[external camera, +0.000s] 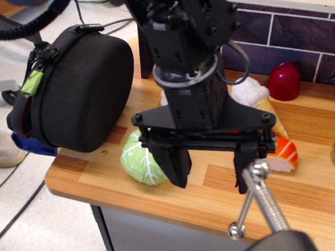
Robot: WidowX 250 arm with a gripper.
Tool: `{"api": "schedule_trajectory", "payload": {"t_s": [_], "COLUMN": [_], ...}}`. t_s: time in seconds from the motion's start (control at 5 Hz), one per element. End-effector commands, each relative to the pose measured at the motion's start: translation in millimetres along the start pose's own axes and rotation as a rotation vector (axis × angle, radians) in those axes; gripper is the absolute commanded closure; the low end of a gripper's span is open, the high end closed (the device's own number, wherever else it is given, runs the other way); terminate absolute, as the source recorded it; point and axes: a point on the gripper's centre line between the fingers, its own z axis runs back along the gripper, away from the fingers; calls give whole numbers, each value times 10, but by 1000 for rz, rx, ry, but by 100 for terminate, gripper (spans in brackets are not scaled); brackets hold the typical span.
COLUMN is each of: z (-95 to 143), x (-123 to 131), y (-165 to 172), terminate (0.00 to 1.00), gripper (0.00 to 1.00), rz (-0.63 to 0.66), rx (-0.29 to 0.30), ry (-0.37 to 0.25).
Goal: Zip zipper bag
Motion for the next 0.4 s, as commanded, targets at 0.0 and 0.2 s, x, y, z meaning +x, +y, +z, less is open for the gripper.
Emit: {"api": "schedule_trajectory", "payload": {"t_s": [0.0, 0.2], "z": [0, 238], "x": [0, 134], "y": [0, 171], "terminate": [0, 0], "gripper": [0, 0], "rz": [0, -26], "rx": [0, 28], "ry": [0, 25]}}
